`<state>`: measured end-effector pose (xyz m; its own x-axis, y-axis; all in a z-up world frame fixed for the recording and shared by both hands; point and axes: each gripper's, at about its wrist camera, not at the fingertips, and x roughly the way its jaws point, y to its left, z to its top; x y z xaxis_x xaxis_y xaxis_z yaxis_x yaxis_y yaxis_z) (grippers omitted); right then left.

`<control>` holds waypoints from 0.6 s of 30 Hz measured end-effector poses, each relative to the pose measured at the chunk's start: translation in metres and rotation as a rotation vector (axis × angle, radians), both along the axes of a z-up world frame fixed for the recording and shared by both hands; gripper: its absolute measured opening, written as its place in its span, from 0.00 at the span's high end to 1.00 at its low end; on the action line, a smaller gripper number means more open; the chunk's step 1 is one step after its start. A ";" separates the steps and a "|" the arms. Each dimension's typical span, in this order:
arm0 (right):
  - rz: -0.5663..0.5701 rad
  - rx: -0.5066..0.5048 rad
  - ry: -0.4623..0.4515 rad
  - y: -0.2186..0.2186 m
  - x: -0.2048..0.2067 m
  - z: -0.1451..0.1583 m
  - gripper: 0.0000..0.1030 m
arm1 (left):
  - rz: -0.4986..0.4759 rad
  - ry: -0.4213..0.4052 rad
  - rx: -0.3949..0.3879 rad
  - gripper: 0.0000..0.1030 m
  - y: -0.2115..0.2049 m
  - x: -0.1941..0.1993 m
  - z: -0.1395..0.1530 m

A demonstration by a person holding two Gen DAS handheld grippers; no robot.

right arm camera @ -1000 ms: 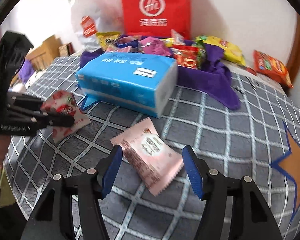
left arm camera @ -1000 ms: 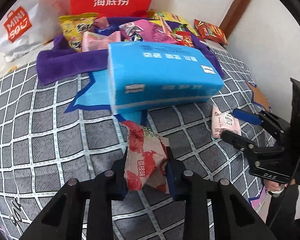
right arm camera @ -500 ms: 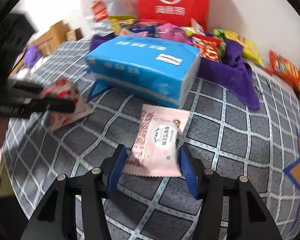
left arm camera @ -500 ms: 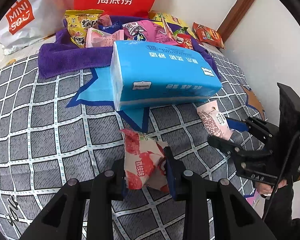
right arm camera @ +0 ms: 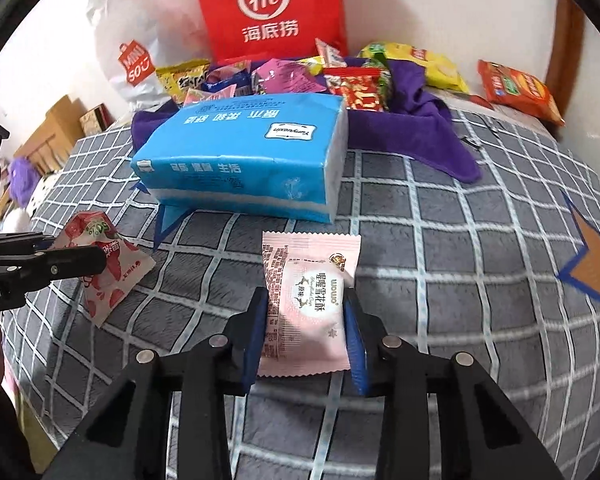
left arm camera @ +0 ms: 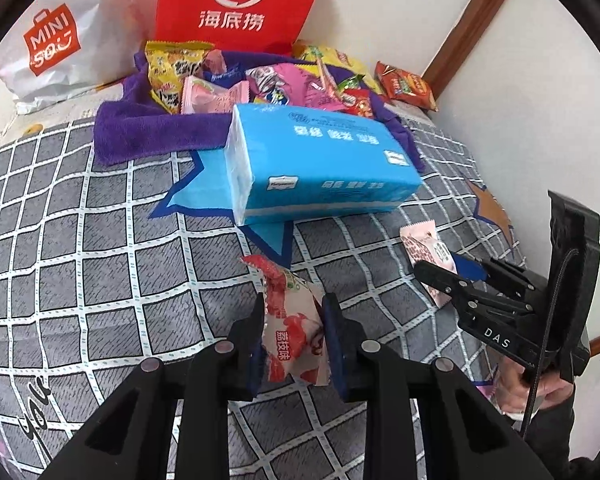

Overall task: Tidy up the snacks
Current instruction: 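Lift both packets and carry them toward the purple towel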

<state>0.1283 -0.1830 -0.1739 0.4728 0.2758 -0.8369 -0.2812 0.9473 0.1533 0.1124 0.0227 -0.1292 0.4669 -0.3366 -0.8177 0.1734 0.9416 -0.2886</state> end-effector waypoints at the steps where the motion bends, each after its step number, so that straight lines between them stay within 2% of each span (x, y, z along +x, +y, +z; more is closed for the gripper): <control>1: -0.012 0.007 -0.002 -0.002 -0.003 0.002 0.65 | -0.003 -0.006 -0.004 0.76 0.000 -0.002 0.002; 9: -0.108 0.059 -0.032 -0.009 -0.028 0.030 0.65 | -0.015 -0.049 -0.029 0.77 0.008 -0.016 0.023; 18: -0.169 0.066 -0.088 0.000 -0.044 0.068 0.65 | -0.039 -0.068 -0.057 0.77 0.016 -0.019 0.044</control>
